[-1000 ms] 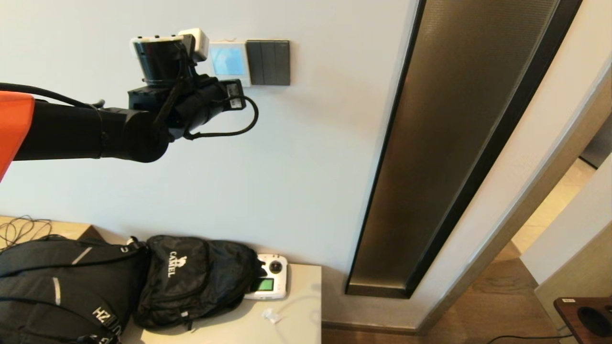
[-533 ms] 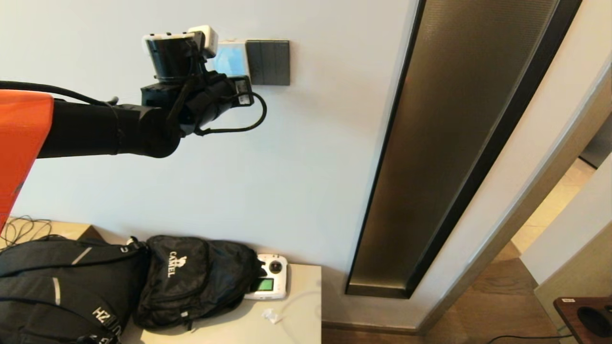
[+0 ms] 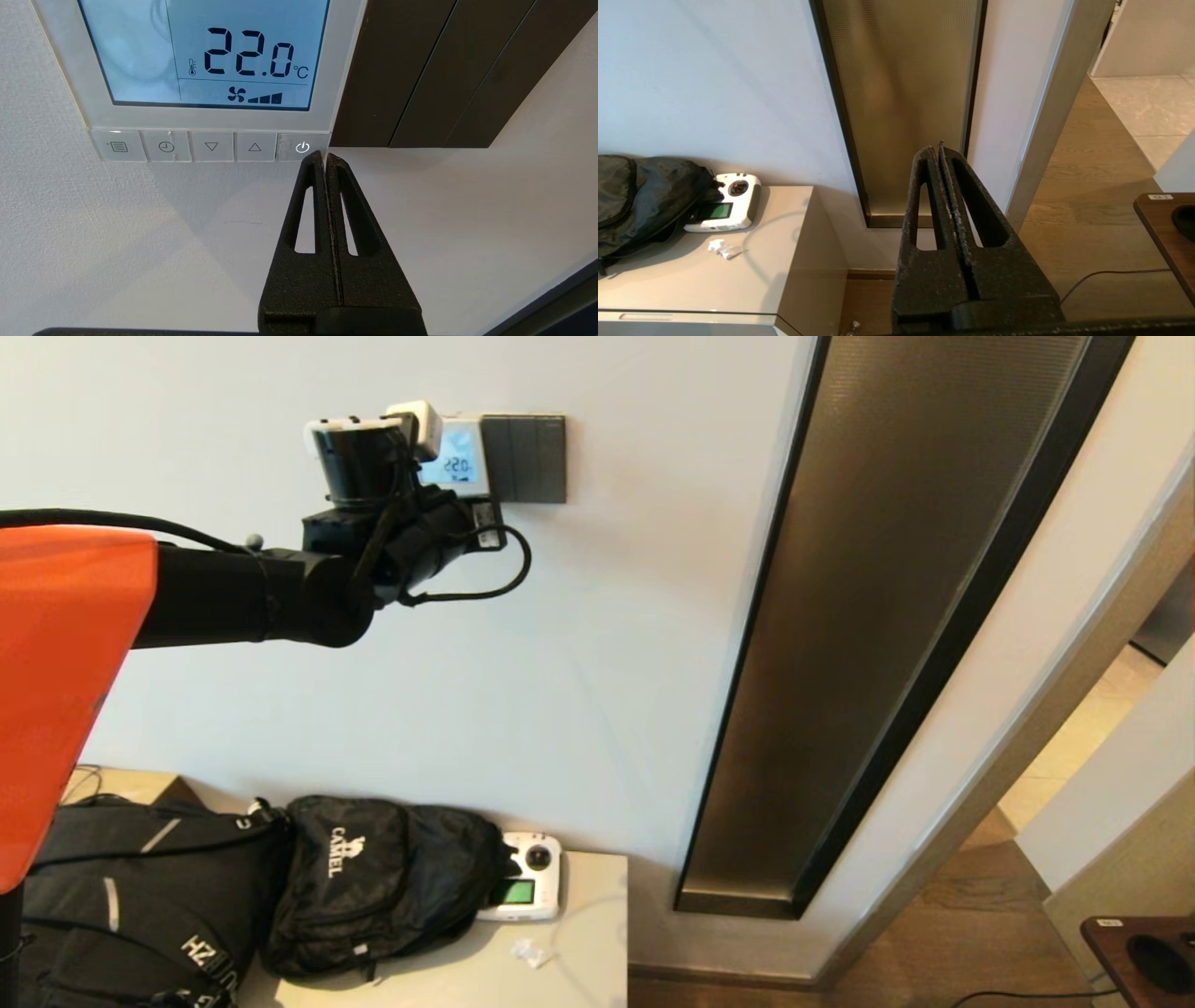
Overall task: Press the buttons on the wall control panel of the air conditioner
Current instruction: Press the temperature increase button
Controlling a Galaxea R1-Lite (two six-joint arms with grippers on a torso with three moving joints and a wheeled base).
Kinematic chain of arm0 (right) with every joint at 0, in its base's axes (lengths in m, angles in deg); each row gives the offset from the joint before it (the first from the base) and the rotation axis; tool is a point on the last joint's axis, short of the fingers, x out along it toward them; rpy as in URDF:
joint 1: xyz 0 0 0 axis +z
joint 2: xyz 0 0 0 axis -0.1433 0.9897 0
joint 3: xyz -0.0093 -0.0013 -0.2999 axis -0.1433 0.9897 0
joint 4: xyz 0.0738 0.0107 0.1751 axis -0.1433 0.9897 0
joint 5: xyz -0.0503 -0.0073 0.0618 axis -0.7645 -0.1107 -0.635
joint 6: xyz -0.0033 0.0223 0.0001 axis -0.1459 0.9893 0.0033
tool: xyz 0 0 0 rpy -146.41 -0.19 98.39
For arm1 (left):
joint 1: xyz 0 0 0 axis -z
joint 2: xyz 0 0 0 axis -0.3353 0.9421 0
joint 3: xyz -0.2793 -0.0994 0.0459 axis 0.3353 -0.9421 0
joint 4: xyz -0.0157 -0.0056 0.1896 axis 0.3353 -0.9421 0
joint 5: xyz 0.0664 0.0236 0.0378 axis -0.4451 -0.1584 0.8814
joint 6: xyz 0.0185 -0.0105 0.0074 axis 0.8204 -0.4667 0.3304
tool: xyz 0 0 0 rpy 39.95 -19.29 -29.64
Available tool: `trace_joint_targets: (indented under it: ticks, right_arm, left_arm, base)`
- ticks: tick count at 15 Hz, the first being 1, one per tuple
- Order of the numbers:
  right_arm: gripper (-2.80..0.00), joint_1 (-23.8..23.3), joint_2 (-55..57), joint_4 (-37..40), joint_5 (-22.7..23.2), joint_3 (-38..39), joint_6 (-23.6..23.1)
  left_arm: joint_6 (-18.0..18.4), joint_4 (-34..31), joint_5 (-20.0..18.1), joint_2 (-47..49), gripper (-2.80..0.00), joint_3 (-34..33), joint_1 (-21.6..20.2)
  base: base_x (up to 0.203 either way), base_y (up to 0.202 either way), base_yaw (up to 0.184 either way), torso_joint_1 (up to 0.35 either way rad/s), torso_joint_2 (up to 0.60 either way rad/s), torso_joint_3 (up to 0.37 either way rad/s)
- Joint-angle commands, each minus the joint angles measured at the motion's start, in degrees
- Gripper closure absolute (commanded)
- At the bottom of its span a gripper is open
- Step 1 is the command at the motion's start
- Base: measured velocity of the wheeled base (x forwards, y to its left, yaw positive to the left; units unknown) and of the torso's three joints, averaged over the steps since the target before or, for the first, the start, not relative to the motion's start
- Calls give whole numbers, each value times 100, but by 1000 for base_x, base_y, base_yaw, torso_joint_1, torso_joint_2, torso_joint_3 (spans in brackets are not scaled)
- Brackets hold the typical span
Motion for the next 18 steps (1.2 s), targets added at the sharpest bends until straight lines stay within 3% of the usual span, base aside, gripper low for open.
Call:
trace_joint_targets:
  ticks: [1, 7, 18]
  right_arm:
    - [0, -6, 8, -2, 3, 0, -2]
    - [0, -2, 8, -2, 3, 0, -2]
    - [0, -1, 8, -2, 3, 0, 1]
  left_arm:
    - [-13, 25, 11, 0, 0, -5, -23]
    - [-22, 166, 11, -486, 0, -593, -84]
    - [-20, 104, -41, -238, 0, -373, -235]
  base:
    - [0, 0, 0, 0, 0, 0]
    - [0, 0, 0, 0, 0, 0]
    - [0, 0, 0, 0, 0, 0]
